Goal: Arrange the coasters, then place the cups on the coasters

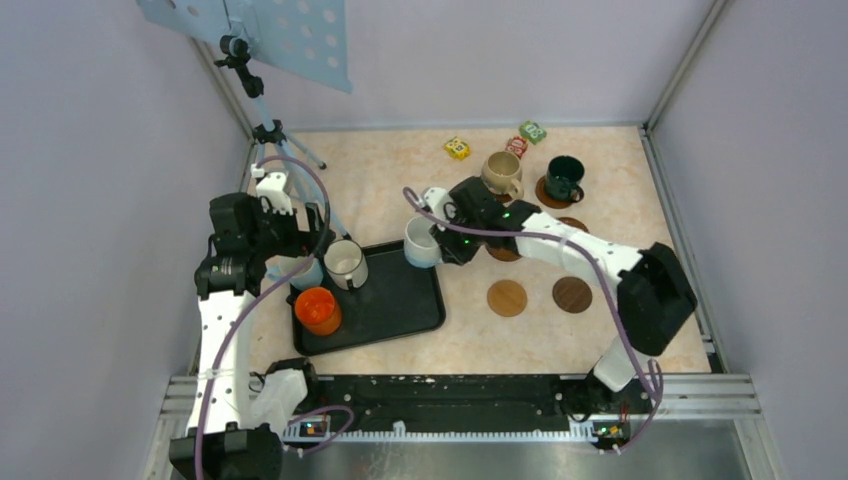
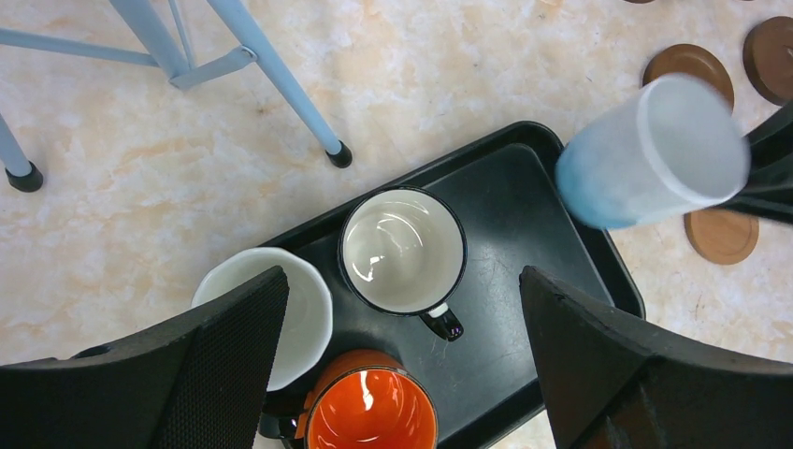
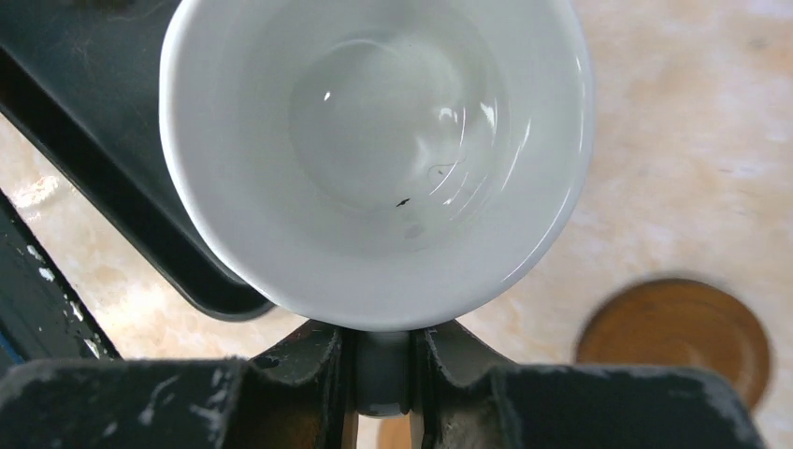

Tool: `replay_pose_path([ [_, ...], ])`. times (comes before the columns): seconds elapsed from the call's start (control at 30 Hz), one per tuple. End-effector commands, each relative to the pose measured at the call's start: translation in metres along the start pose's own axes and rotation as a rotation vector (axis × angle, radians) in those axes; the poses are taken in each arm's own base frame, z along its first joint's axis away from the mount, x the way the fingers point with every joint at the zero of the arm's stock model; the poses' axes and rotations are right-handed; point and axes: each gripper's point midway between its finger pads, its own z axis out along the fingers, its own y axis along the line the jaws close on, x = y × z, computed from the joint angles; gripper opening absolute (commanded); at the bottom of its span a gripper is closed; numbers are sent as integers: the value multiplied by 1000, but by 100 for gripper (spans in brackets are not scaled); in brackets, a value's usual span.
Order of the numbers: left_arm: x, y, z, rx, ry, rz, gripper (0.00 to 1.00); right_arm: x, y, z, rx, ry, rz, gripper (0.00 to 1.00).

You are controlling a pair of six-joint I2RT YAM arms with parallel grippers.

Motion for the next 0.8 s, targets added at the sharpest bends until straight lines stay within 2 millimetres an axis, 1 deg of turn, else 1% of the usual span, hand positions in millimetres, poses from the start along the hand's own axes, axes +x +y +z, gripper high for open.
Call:
replay_pose_path([
  [0.0,-5,-1,2,22,-21,25,99,-39,-25,-58,9,-175,-63,0],
  [0.1,-3,-1,4,30,-11,23,99,-26,-47,-74,1,-172,-15,0],
  [0.2,0,-2,6,42,7,28,99,-8,-69,-88,25,-162,14,0],
  [0.33,3,-8,7,94,20,52,99,16,-95,-110,83,-162,48,0],
  [0.53,5,-26,7,203,16,62,99,62,-134,-144,197,-135,111,0],
  [0.6,7,-32,6,242,24,74,99,81,-152,-156,251,-126,140,0],
  [0.7,12,-33,8,254,53,90,99,107,-173,-167,316,-110,183,0],
  [0.77,15,-31,10,246,68,97,99,120,-189,-174,361,-103,221,0],
])
